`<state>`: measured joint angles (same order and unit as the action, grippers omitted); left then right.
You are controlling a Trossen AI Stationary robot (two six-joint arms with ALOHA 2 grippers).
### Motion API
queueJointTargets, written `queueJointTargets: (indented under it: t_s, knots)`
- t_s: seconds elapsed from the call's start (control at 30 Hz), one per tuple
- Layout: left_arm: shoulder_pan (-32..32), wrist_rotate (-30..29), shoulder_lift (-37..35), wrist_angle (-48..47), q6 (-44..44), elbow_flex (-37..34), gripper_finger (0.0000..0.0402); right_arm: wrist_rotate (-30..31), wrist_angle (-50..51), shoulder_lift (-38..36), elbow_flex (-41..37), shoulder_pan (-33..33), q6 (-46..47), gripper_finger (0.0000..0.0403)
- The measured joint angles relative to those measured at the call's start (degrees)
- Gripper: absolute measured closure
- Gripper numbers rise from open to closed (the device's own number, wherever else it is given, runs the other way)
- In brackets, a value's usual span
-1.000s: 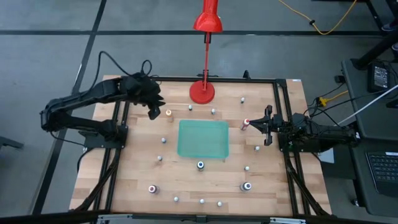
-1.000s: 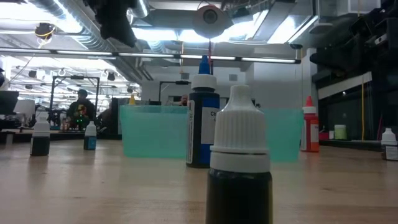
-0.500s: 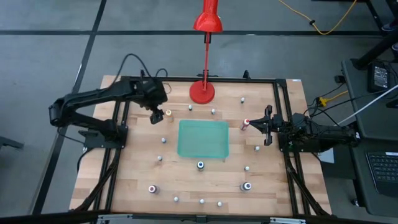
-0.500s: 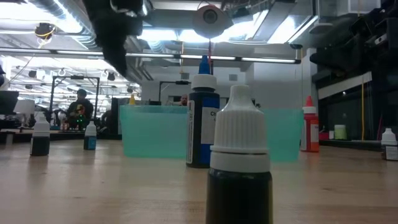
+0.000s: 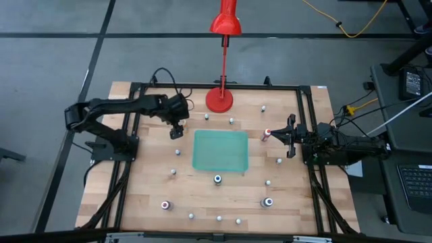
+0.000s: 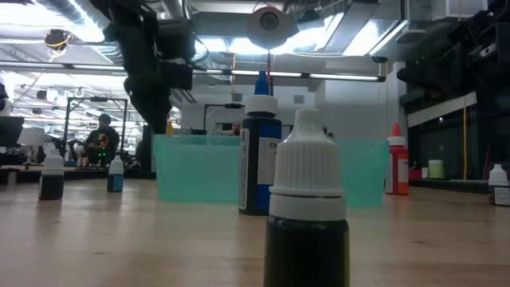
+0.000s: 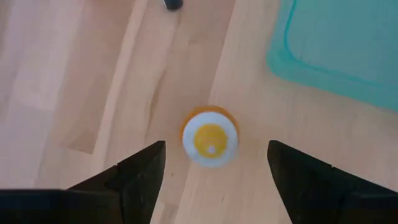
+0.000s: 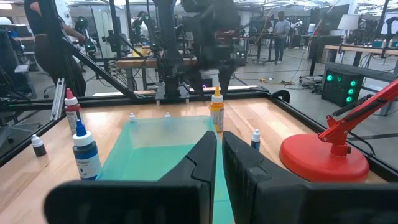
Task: Pick & Place food coloring
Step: Put the large yellow food coloring bottle into the green bin
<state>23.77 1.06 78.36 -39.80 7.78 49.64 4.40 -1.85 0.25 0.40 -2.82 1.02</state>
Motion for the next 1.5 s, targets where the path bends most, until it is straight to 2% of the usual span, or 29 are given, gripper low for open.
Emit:
queueJointTargets:
  t_s: [0.27,0.5,0.77,0.97,1.17,1.37,1.5]
  knots:
    - [0.0,0.48,5.26,3.33,0.34,-0.96,0.013,0.0,0.0,0.0,0.0,0.01,0.0,0.0372]
    - [0.0,0.48,5.86,5.84,-0.53,-0.98,0.0178,0.0,0.0,-0.02,0.0,-0.01,0.0,0.0372]
    - [0.09,0.27,5.86,5.78,-1.21,-0.96,0.0253,0.0,0.0,-0.01,0.0,-0.01,0.0,0.0372]
    - [0.09,-0.16,5.49,3.3,-2.54,-0.08,0.0256,0.0,0.0,-0.01,0.0,0.01,0.0,0.0372]
    - [0.09,-3.45,1.69,-6.88,-2.32,9.46,0.0256,0.0,0.0,0.0,0.0,-0.01,0.0,0.0372]
    - [-0.11,-2.09,-1.65,-14.28,-1.92,23.31,0.0256,0.0,0.0,0.0,0.0,0.0,0.0,0.0372]
    - [-0.09,-1.49,-3.15,-20.74,-1.2,28.45,0.0256,0.0,0.0,-0.02,0.0,0.01,0.0,0.0372]
